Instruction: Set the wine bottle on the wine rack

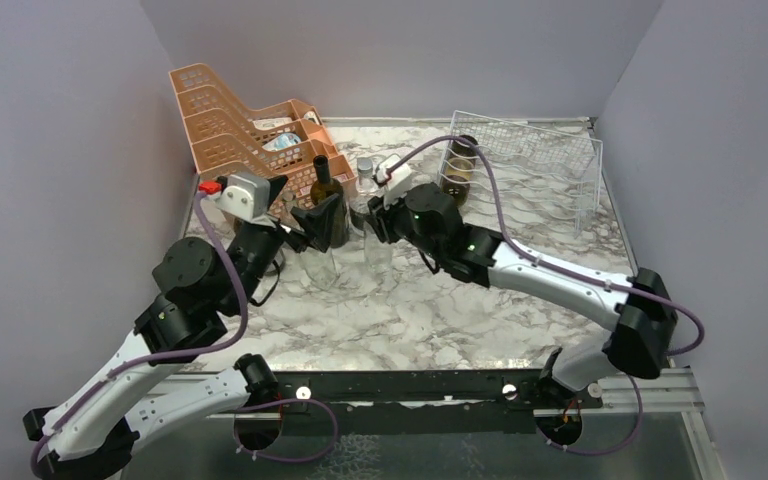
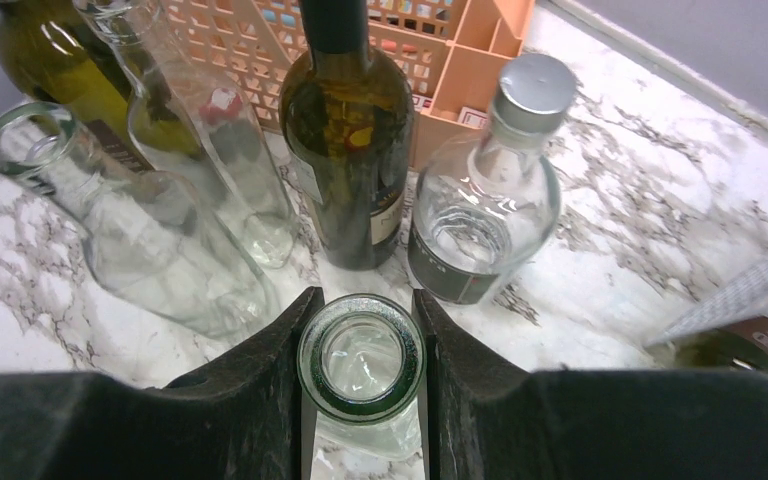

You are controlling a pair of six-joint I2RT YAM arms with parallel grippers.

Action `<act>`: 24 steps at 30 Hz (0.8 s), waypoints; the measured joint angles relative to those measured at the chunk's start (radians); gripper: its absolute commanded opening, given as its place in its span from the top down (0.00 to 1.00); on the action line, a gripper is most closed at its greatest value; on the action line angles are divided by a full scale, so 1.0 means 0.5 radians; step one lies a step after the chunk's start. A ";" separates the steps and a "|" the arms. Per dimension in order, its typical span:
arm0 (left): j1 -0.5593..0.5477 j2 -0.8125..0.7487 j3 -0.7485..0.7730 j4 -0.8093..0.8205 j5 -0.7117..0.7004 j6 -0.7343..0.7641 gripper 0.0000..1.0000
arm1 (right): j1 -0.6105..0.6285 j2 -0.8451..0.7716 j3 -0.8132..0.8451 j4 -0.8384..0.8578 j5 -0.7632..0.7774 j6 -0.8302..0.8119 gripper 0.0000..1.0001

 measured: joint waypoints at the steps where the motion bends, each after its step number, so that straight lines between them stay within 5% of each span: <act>1: 0.000 -0.001 -0.027 0.002 -0.002 0.001 0.01 | 0.000 -0.072 -0.044 -0.006 0.013 0.012 0.95; 12: 0.000 0.150 -0.481 0.114 0.440 0.054 0.02 | 0.000 -0.791 -0.472 -0.285 0.243 0.285 0.99; 24: -0.002 0.632 -1.154 0.896 1.065 -0.001 0.02 | 0.000 -1.190 -0.536 -0.638 0.388 0.507 0.99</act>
